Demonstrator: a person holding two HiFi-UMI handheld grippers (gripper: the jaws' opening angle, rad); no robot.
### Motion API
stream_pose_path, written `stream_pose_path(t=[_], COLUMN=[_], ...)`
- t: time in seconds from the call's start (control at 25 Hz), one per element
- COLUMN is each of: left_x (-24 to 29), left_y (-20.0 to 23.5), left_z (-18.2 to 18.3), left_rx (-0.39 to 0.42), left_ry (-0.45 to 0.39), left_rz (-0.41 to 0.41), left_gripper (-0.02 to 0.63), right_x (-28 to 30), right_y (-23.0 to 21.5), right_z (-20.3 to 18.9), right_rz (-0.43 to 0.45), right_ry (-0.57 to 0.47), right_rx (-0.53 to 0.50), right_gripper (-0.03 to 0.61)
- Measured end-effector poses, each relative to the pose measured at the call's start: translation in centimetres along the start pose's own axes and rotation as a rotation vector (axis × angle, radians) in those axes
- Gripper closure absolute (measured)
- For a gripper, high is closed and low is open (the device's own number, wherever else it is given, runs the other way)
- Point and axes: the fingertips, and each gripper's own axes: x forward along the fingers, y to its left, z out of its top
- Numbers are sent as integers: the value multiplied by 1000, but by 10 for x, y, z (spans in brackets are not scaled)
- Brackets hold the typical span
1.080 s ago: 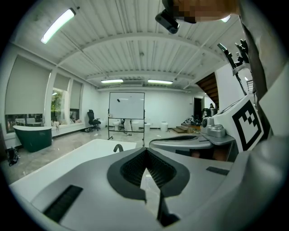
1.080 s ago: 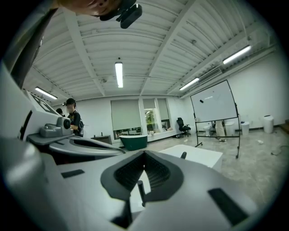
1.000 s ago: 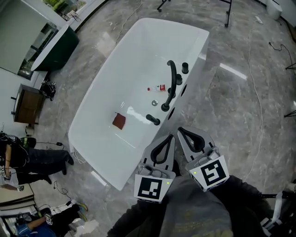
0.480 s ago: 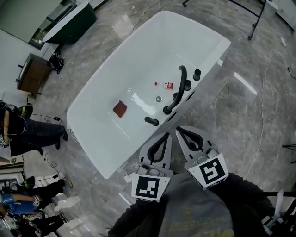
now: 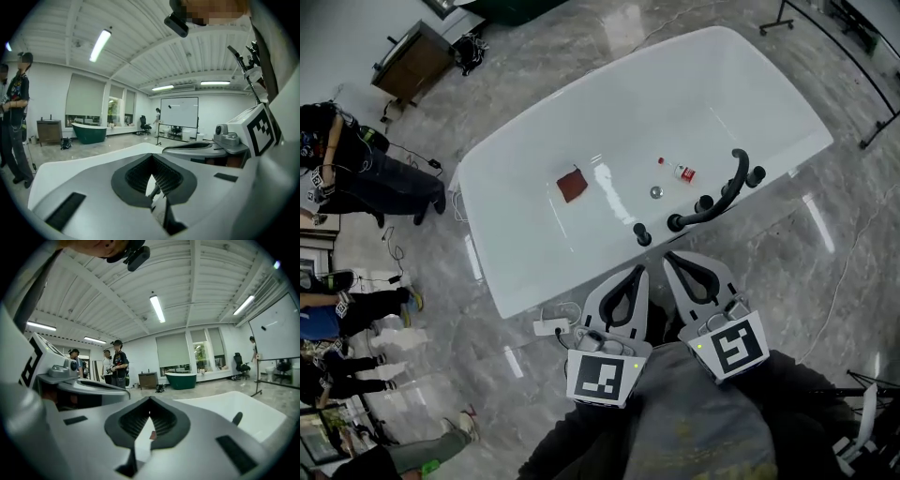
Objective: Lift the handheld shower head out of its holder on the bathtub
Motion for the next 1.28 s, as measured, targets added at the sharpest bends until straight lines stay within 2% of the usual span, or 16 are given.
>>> stream_pose_path(t=[0.24, 0.4, 1.0, 1.16, 1.28], left_x=[-3, -6, 11, 14, 13], left_y=[31, 46, 91, 102, 109], left_z=[8, 4, 7, 3, 1], left_rx=[-6, -15, -45, -39, -51], left_ry=[-30, -35, -71, -65, -72], left_rz=[57, 78, 39, 36, 69], left_gripper=[612, 612, 612, 612, 612], right_x=[34, 44, 93, 99, 107], right_y=[10, 18, 23, 30, 28], right_z=[14, 8, 20, 17, 9], right_rz=[49, 69, 56, 53, 73], right_ry=[4, 16, -20, -32, 3], right_rx=[-26, -33, -78, -124, -130], right_gripper=[574, 574, 574, 572, 531])
